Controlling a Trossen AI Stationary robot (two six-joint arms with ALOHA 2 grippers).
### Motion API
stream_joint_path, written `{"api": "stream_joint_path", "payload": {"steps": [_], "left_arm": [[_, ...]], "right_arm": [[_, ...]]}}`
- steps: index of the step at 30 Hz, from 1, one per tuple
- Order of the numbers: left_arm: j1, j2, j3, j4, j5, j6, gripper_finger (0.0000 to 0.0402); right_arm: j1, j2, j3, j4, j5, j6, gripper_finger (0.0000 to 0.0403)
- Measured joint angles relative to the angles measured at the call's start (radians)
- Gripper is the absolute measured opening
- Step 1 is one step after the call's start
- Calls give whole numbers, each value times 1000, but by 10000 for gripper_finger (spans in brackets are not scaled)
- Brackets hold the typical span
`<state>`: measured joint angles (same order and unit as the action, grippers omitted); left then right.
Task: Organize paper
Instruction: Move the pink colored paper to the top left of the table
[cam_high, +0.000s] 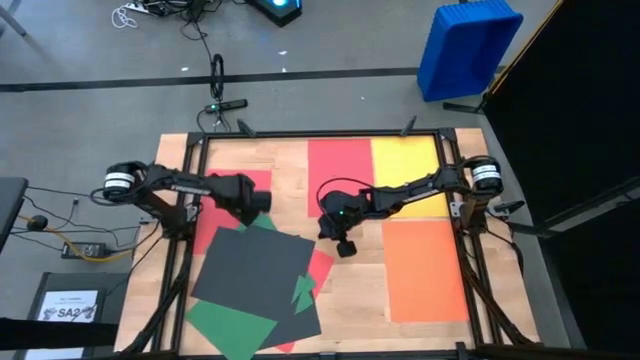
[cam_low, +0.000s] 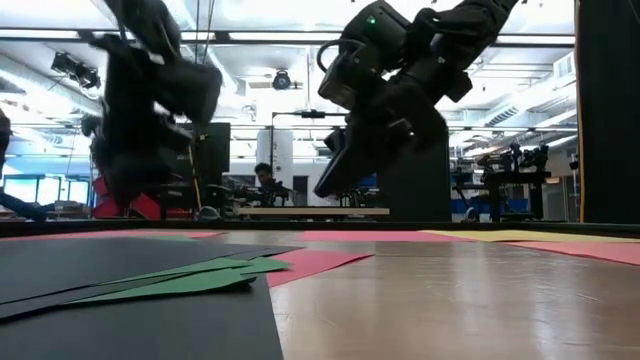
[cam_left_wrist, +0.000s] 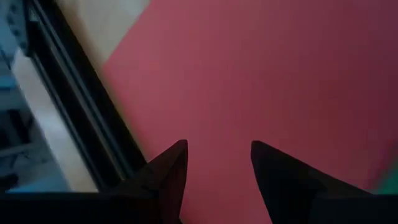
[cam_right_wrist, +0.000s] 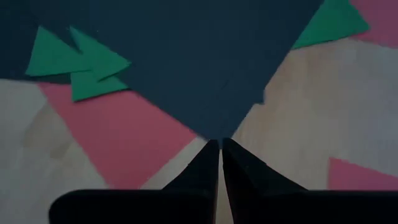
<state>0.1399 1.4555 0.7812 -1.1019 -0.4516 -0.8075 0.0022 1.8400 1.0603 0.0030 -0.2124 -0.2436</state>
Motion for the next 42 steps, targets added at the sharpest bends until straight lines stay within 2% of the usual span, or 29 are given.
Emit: {"api": "stream_joint_path", "payload": {"steps": [5, 10, 15, 17, 23, 29, 35, 39, 42], "left_arm": [[169, 0, -77, 187, 94, 162, 163], [284, 5, -124, 340, 155, 298, 163], [353, 11, -120, 437, 158, 431, 163], [372, 12, -121, 502, 167, 498, 163], [418, 16, -122, 688, 275, 664, 163], [456, 24, -122, 719, 314, 745, 163], [485, 18, -98, 689, 287, 752, 163], [484, 11, -38, 638, 272, 757, 163], [492, 12, 0, 581, 261, 771, 163]], "right_arm": [[-37, 0, 19, -3, 4, 0, 0], [-110, 0, 59, 0, 34, 5, 0], [-221, 3, 108, 17, 30, 46, 0], [-266, 5, 135, 22, -10, 60, 3], [-360, 38, 198, 19, -76, 82, 40], [-391, 148, 298, -43, -117, 120, 116], [-398, 318, 484, -148, -130, 149, 181], [-398, 391, 600, -217, -180, 174, 207], [-390, 410, 653, -247, -172, 181, 214]]}}
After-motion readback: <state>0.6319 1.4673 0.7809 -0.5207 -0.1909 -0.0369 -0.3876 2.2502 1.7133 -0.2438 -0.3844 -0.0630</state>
